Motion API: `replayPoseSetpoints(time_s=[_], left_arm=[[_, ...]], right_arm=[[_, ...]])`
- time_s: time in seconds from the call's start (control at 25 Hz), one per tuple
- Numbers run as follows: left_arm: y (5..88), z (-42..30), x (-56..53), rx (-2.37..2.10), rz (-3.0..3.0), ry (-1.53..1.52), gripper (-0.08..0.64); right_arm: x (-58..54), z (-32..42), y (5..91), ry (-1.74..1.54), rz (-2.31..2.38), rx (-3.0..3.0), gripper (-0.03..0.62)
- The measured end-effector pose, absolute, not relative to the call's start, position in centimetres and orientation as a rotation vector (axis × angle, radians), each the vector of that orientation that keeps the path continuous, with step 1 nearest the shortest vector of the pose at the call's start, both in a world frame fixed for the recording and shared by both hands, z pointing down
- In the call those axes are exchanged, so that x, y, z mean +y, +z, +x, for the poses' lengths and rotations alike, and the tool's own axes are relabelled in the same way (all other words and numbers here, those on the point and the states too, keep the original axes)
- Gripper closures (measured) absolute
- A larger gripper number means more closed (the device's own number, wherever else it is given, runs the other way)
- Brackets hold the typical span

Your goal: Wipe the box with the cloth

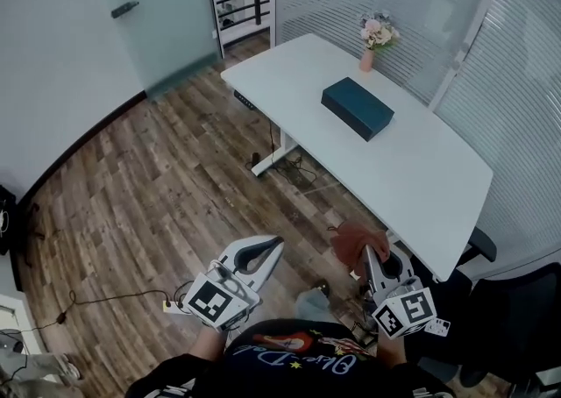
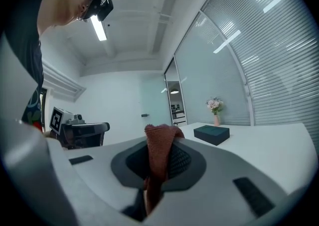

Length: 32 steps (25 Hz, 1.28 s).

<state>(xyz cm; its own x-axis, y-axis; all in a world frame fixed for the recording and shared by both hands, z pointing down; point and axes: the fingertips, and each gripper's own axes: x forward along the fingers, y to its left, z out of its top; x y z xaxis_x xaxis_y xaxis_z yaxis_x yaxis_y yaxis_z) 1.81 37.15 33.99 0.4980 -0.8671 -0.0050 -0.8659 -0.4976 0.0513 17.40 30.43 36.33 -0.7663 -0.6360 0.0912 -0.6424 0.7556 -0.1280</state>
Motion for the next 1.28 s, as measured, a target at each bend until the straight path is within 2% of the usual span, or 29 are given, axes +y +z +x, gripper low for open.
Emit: replayPoseSetpoints(time_s=[0.72, 1.04, 1.28], left_arm=[[33.6, 8.1, 18.0, -1.578, 2.67, 0.058, 0.557], [33.6, 11.5, 12.1, -1.483, 2.739, 0.034, 0.557], [35.5, 10.6, 7.0, -1.383, 2.777, 0.029, 0.557]], right_arm=[[10.3, 23.7, 37.3, 0.306, 1.082, -2.942, 0.566], [5.0, 27.7, 37.8, 0.298, 1.201, -2.907, 0.566], [2.6, 28.4, 40.0, 0.345, 1.299, -2.829, 0.566]])
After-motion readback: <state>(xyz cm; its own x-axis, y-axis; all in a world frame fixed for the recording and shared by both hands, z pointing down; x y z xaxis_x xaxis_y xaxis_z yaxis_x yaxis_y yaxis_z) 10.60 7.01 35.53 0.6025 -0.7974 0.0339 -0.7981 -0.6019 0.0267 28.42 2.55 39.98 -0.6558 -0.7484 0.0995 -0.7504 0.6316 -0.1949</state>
